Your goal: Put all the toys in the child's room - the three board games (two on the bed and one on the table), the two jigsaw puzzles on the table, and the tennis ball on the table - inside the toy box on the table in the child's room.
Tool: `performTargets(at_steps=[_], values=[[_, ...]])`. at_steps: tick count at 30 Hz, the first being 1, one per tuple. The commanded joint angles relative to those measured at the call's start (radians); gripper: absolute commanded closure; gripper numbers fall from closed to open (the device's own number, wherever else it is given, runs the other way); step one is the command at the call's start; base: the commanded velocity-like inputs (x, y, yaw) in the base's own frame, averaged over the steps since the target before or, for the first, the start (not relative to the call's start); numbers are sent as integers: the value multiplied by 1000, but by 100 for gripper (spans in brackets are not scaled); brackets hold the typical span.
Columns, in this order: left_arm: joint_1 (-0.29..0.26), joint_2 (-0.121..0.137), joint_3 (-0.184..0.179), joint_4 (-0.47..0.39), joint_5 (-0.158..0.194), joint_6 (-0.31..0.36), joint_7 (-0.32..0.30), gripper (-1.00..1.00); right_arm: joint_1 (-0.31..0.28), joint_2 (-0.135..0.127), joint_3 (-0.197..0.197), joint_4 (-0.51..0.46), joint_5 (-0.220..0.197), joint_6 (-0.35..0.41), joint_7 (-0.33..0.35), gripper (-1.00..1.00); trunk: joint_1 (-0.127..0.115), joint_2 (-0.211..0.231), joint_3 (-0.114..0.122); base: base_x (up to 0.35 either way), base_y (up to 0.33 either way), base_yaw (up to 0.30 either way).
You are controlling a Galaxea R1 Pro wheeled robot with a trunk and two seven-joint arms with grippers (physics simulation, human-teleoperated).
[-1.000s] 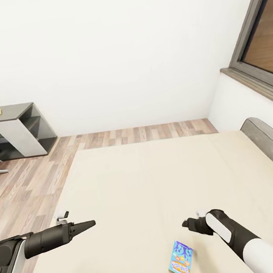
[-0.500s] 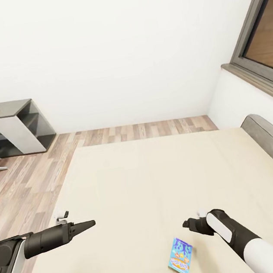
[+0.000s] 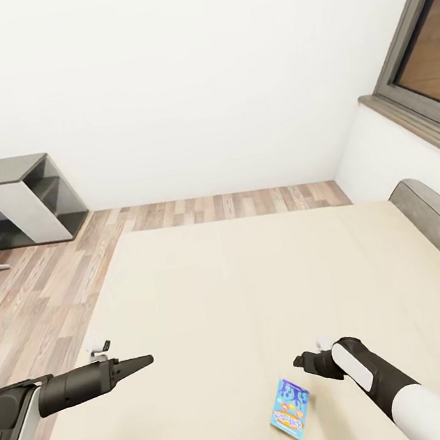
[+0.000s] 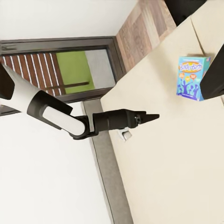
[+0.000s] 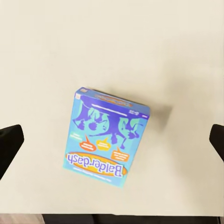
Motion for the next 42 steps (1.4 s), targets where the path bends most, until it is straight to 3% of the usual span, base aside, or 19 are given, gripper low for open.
performTargets(at_steps=[1,22,42], values=[[-1,1,0,0,1,9,-1,-100,-1,-1,7,-2,-11,2,-9,-100,0,-2,-3,0,0,0],[8,-3,2,-18,10,11,-2,-100,-1,-1,6,-3,-8,-13,-8,-100,0,-2,-38,0,0,0],[-50,-11,1,-13,0,14,29,-100,-1,0,7,-3,-2,-88,-6,-100,0,-2,-71,0,0,0]])
